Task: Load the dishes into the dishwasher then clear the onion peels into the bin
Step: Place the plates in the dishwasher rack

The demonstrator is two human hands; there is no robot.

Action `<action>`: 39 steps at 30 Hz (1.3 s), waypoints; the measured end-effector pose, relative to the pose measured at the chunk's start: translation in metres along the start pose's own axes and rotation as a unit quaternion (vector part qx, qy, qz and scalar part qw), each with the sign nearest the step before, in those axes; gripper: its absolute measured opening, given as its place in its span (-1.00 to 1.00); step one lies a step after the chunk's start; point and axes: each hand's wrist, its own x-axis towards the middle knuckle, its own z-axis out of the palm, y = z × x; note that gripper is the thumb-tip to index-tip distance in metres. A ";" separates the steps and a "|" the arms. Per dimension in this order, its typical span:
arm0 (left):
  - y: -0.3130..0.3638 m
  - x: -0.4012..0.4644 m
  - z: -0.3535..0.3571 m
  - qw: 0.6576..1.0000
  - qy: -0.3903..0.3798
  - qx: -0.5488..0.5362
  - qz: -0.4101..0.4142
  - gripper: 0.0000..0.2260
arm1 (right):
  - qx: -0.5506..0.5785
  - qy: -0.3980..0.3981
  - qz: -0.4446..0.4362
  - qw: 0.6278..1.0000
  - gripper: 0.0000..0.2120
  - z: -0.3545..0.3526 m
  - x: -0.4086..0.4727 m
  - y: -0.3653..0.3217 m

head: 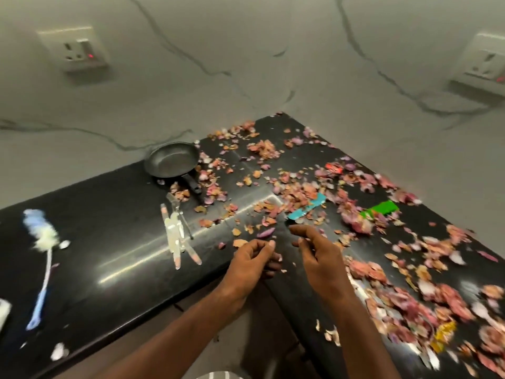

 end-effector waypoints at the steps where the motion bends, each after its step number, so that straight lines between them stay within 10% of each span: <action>1: 0.004 0.001 -0.004 1.000 0.013 -0.001 0.007 -0.77 | 0.005 -0.006 -0.007 1.000 -0.64 0.004 0.006 -0.001; 13: 0.006 0.029 -0.092 0.985 0.140 0.094 0.032 -0.80 | 0.064 -0.104 -0.001 0.992 -0.67 0.059 0.039 -0.005; 17: 0.021 0.048 -0.135 0.921 0.194 0.330 0.065 -0.86 | 0.060 -0.130 -0.004 0.990 -0.69 0.078 0.058 -0.018; 25: 0.015 0.080 -0.221 0.842 0.317 0.432 -0.061 -0.63 | -0.008 -0.227 -0.034 0.973 -0.74 0.143 0.088 -0.051; 35: 0.005 0.109 -0.259 0.885 0.280 0.343 -0.147 -0.79 | -0.182 -0.310 -0.003 0.933 -0.62 0.246 0.121 -0.087; 39: 0.001 0.115 -0.274 0.912 0.250 0.290 -0.149 -0.73 | -0.300 -0.334 0.013 0.893 -0.28 0.279 0.131 -0.086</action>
